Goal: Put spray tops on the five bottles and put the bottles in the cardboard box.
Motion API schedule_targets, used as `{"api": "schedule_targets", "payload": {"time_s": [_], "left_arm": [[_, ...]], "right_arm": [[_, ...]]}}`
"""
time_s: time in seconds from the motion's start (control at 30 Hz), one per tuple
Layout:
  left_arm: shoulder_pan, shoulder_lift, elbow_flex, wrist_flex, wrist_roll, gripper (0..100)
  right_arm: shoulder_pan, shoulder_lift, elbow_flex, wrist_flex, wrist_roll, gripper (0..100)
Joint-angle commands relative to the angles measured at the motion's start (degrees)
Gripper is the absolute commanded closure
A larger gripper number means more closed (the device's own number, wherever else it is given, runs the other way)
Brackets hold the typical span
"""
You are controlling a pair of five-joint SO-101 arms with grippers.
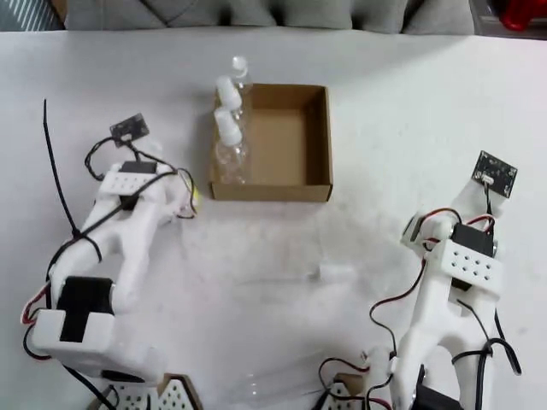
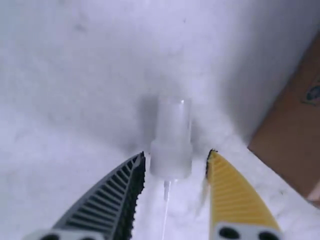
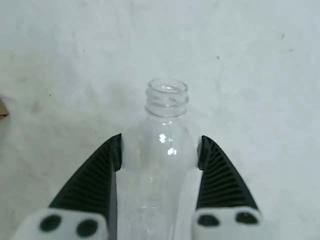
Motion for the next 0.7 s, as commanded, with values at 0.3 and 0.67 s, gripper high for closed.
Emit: {"api": "schedule_targets", "payload": {"time_s": [0.3, 0.67], "left_arm": [[0.2, 5.9, -4.1, -3.6, 0.7, 81], [-1.1, 6.4, -6.3, -2.1, 0.3, 97]], "right_arm": [[0.0, -1.4, -0.4, -0.7, -0.2, 98.2], [0.0, -1.8, 0.5, -0.7, -0.2, 98.2]]}}
